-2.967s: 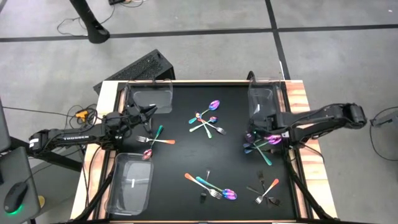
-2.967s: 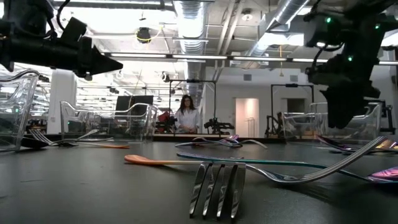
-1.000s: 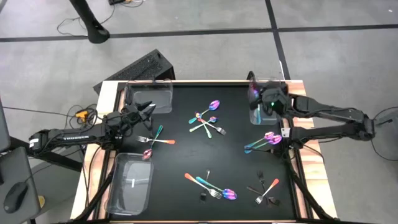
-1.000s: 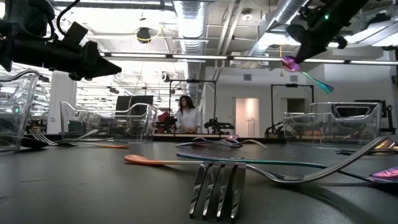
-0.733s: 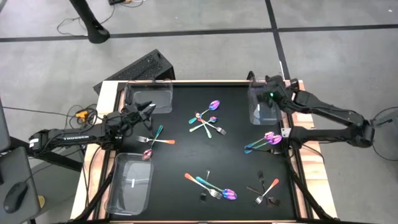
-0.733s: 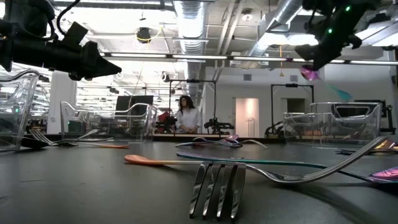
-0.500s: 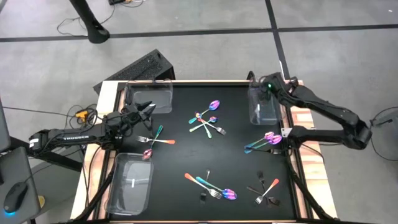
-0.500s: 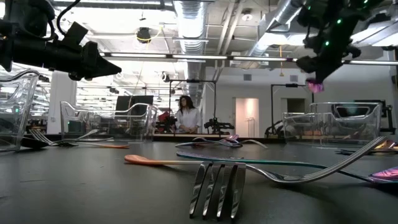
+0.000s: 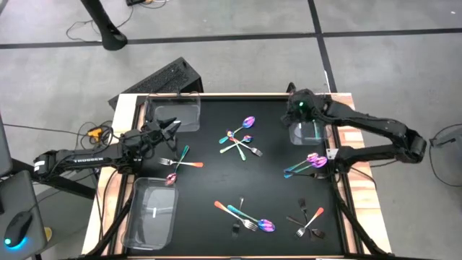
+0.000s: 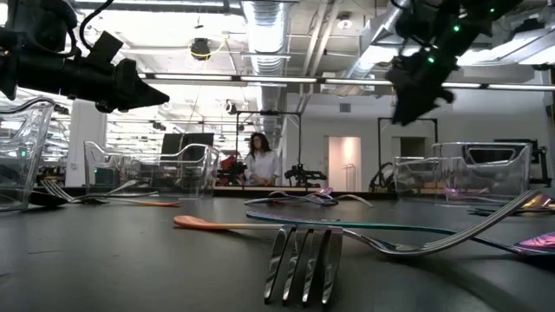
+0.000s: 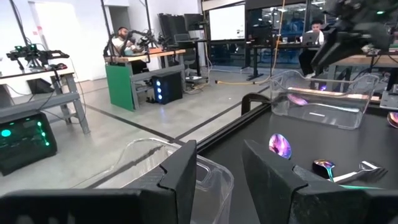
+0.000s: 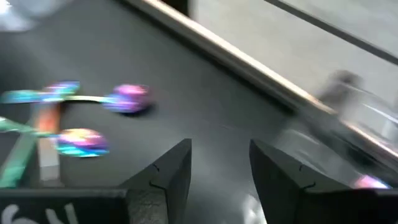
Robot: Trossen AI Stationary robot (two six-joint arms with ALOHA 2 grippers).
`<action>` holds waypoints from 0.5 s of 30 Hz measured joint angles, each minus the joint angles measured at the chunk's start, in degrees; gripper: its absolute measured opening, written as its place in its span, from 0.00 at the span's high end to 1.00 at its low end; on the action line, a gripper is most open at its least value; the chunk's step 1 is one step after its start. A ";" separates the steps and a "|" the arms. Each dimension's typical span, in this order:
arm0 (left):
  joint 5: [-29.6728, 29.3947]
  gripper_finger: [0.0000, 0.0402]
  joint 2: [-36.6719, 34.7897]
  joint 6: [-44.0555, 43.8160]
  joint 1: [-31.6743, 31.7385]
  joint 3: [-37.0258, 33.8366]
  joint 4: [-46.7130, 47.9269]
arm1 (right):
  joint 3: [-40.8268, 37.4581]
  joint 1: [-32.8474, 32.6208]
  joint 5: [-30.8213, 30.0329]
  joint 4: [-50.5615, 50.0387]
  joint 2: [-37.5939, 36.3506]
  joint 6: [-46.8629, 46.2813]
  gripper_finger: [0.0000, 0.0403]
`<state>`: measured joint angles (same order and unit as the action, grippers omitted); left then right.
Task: Sort silverware by color (type)
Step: Put the orange fork into the top left transparent bin
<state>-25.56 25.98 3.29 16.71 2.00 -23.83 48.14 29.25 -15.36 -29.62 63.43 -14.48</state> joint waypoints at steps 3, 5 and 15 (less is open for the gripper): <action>0.00 0.70 0.00 -0.11 0.00 0.00 -0.02 | 0.00 -6.51 0.34 5.64 3.50 -0.02 0.56; 0.02 0.70 0.00 -0.16 -0.02 0.00 -0.02 | 0.00 -10.49 0.33 8.77 6.78 -0.49 0.58; 0.07 0.70 0.00 -0.29 0.00 0.00 -0.02 | 0.00 -23.77 -1.24 18.64 23.99 -7.82 0.59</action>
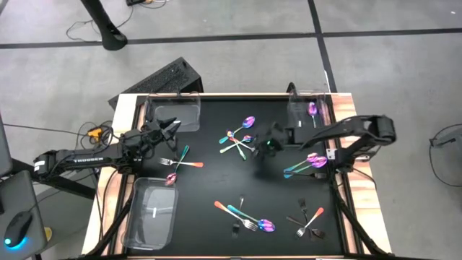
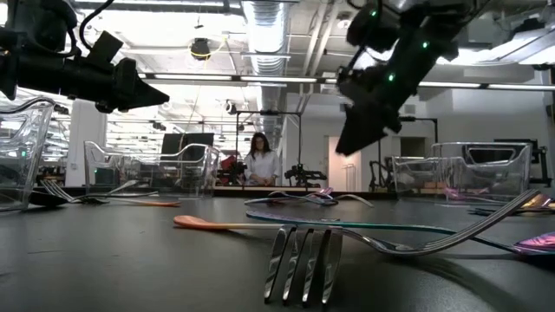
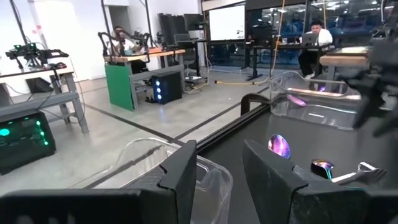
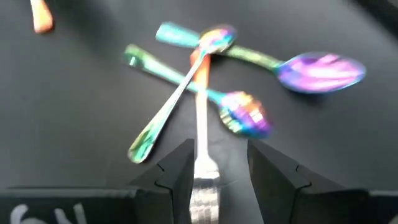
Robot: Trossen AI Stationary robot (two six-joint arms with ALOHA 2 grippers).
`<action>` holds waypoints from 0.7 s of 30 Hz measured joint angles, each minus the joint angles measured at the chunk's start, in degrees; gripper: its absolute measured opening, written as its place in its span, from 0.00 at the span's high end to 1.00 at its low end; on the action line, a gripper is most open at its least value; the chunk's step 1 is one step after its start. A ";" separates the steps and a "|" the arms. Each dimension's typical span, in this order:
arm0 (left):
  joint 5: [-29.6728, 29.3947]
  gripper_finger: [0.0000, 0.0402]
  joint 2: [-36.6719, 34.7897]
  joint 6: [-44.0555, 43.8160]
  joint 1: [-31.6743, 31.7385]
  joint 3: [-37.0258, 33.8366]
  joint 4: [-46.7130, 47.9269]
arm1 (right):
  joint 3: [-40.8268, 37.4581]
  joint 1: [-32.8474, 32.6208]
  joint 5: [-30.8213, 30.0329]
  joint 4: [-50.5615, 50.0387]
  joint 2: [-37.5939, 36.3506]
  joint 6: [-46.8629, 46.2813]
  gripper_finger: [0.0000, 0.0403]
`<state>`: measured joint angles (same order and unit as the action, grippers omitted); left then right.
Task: Sort silverware by color (type)
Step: Put the orange fork into the top left transparent bin
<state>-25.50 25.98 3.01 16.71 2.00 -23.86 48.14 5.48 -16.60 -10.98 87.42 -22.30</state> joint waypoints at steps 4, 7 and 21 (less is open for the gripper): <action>0.03 0.70 0.01 0.08 0.00 0.00 0.00 | 0.00 -2.31 0.02 0.24 4.54 -1.71 0.59; 0.02 0.70 0.00 0.22 0.00 0.00 0.00 | -0.01 -3.04 0.11 0.75 6.96 -2.54 0.59; -0.31 0.70 0.02 0.46 0.00 0.00 -0.02 | 0.24 -3.06 3.28 2.04 11.06 -4.27 0.59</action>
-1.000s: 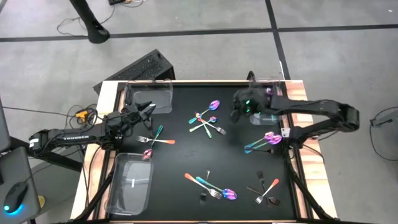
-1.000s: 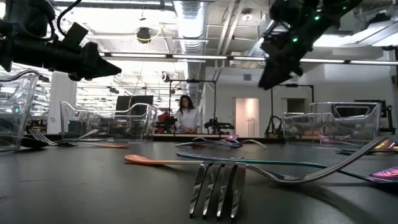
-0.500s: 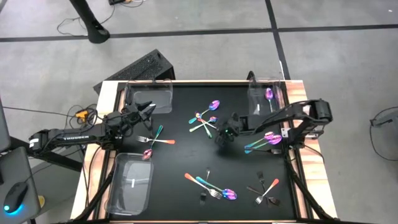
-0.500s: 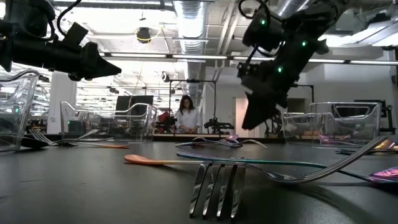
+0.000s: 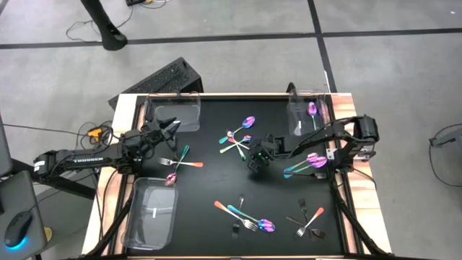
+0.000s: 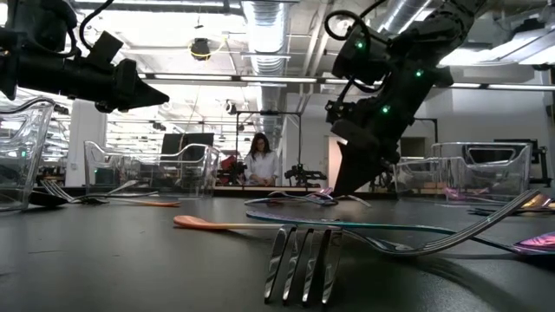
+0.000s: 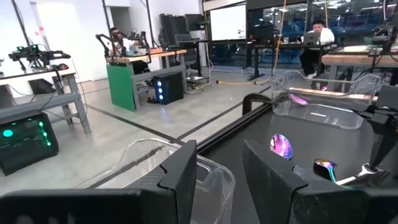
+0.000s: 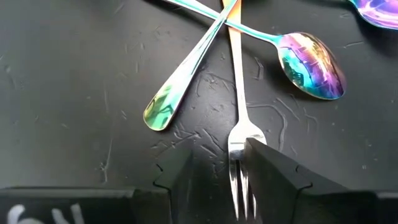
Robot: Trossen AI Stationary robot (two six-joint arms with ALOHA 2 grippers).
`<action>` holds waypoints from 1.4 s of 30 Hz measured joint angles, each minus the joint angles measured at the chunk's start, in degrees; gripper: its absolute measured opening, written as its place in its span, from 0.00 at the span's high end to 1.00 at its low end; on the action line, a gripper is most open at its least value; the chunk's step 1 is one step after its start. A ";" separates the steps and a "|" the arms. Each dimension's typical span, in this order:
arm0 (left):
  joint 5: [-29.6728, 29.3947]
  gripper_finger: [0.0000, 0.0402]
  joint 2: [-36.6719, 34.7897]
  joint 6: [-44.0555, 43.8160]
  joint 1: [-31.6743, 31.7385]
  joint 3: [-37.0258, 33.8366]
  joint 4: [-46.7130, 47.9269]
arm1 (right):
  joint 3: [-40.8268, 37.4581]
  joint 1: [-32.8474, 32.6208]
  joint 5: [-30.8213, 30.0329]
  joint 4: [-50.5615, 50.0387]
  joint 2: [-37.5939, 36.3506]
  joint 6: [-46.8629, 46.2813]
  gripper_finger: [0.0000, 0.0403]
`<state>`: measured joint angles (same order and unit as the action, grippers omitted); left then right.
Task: Sort silverware by color (type)
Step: Put the orange fork into the top left transparent bin
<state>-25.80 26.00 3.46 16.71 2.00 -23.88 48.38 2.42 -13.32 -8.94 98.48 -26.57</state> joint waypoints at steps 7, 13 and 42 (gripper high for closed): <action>-0.02 0.70 -0.02 0.00 0.00 0.00 0.57 | -0.07 0.02 0.50 -0.36 -0.42 -0.44 0.77; -0.04 0.70 0.00 0.00 0.00 0.00 0.59 | 0.76 -0.04 2.23 -1.57 -0.44 -0.63 0.97; -0.28 0.70 0.07 -0.15 0.00 0.00 1.04 | 9.25 -0.42 -4.65 -17.19 -1.49 1.38 0.69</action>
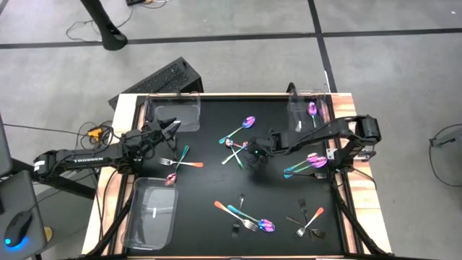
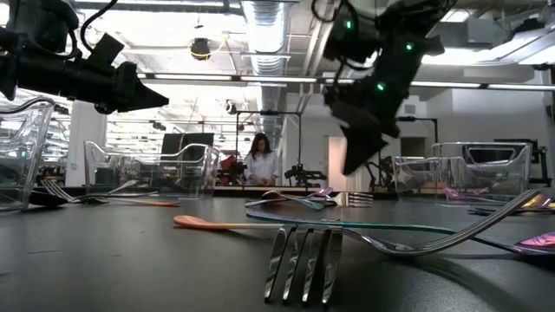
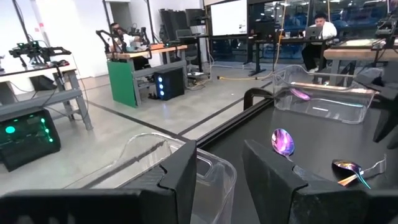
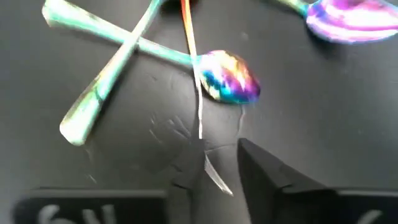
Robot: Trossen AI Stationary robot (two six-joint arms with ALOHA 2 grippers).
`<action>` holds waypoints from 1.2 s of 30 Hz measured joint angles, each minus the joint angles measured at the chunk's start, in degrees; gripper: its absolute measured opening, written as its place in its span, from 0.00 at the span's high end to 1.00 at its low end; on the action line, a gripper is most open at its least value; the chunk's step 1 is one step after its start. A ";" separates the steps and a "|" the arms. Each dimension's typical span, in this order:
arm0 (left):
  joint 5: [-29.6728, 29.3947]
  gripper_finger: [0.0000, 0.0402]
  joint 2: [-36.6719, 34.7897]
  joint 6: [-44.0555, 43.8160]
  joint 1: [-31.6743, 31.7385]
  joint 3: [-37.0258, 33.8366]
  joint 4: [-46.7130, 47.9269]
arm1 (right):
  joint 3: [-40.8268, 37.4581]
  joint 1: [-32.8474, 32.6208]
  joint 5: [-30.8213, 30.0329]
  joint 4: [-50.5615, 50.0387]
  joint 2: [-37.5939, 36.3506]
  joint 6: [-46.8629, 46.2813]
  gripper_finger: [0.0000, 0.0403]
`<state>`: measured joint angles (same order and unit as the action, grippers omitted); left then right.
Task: Sort silverware by color (type)
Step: Put the orange fork into the top left transparent bin
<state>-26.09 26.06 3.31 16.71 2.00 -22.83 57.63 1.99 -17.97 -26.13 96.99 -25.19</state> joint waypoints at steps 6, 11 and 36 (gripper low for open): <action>-0.07 0.70 0.20 0.13 0.00 0.00 0.20 | 0.12 0.08 4.56 4.14 6.16 2.87 0.46; -0.01 0.70 0.20 0.07 0.02 0.00 0.23 | 0.97 0.40 6.14 4.03 9.12 2.57 0.45; 15.78 0.65 1.48 -0.99 0.09 -0.36 -6.89 | 6.86 -1.63 -3.00 12.97 -6.60 9.26 0.98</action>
<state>-10.31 27.54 2.32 16.80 1.64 -29.72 64.49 0.36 -20.97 -13.16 90.38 -15.93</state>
